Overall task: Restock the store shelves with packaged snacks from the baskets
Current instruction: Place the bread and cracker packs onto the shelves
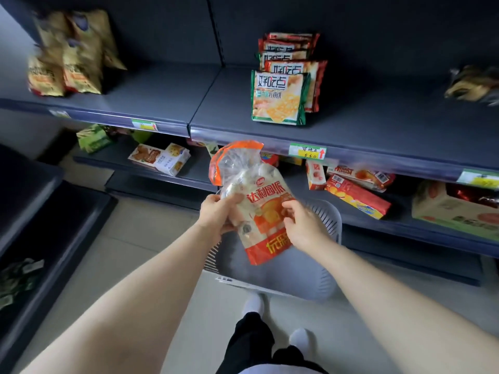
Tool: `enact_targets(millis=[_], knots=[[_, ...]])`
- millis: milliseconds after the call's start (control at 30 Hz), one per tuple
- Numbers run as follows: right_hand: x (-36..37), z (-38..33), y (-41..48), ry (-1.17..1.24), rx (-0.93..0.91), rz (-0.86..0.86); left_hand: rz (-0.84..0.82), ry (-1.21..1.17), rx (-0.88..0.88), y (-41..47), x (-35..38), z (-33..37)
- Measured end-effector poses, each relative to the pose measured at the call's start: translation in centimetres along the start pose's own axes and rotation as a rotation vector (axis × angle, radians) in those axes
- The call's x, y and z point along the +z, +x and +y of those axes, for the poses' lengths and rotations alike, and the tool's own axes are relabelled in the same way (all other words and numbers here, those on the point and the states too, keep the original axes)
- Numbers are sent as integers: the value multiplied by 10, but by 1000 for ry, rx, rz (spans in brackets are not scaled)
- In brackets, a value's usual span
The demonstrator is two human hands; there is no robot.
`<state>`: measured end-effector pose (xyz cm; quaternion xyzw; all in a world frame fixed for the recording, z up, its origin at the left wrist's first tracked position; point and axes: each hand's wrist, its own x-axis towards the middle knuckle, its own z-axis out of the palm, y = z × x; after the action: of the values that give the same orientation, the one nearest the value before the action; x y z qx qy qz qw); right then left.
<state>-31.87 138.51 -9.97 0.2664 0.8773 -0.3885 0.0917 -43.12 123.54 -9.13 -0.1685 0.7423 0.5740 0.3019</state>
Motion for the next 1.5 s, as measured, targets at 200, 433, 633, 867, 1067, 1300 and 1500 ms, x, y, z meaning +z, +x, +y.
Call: enact_targets(millis=[200,433,633,867,1067,1300,1500], knots=[[-8,-38,-25,-25,-63,-99,91,96,129,-40,16,26],[-26,-29,-34,732,240,-1,-29,132,269,-82,15,65],[-33,-35,-57,1070,192,-200,142,316,178,-72,-33,50],[-7,-60,-75,1174,164,-160,-175,9,-115,-77,-80,27],[5,-83,-84,1100,212,-8,-231,14,-51,-78,-107,32],[27,-106,-86,1104,189,132,-212,-40,24,-75,-135,43],[39,-121,-92,1114,208,186,-237,-13,23,-73,-150,46]])
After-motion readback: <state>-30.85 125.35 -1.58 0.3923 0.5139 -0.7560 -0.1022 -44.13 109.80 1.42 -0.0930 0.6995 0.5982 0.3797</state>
